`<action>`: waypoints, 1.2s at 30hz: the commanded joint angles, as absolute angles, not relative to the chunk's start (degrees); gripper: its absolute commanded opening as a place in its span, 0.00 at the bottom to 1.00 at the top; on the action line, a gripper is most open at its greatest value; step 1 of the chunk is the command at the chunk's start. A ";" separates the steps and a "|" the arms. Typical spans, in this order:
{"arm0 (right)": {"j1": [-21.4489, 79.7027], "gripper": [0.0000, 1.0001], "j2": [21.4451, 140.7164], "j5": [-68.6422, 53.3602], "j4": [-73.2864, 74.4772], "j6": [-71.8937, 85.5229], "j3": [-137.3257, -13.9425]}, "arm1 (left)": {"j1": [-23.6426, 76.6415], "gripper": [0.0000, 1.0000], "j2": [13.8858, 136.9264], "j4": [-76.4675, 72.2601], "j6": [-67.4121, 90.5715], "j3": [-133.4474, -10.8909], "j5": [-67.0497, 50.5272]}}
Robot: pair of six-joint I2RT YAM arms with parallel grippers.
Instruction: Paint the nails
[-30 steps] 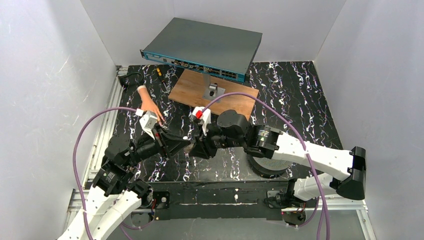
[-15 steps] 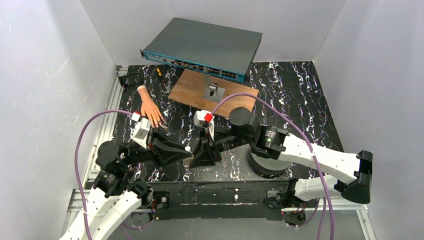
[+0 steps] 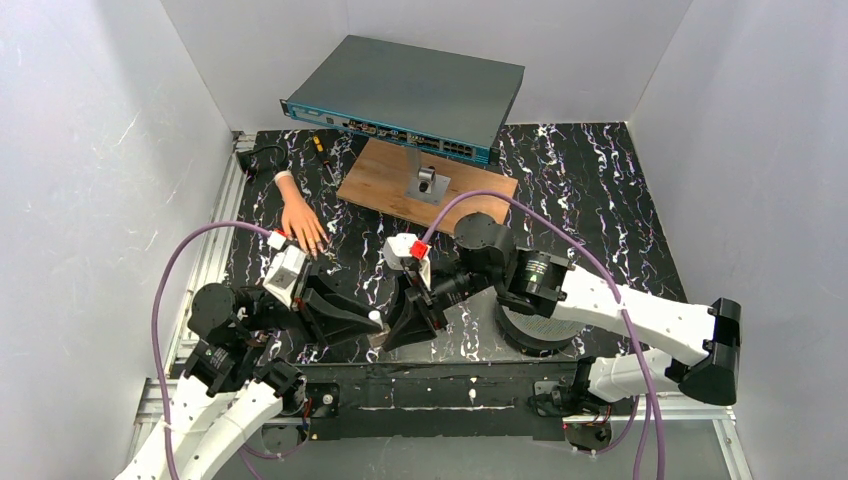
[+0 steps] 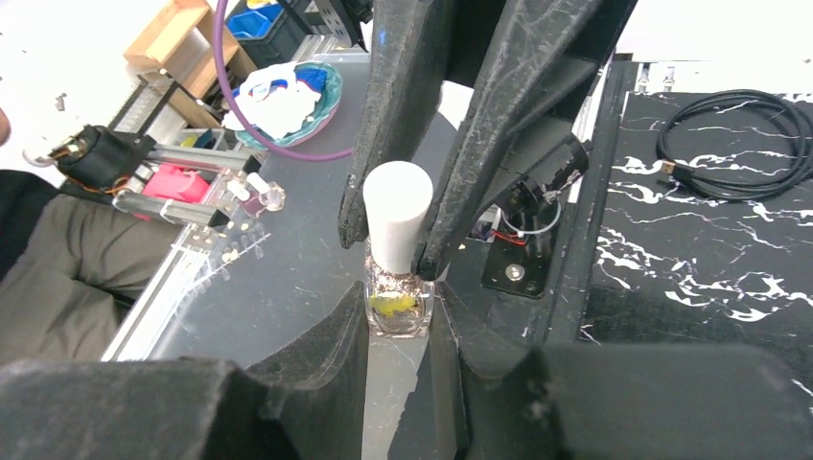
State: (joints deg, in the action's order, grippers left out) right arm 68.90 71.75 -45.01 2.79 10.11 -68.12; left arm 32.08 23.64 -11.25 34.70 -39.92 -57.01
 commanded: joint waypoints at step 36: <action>69.39 0.01 76.75 -14.83 18.71 10.06 -81.24 | 31.90 0.60 29.26 24.03 20.30 -53.25 -24.52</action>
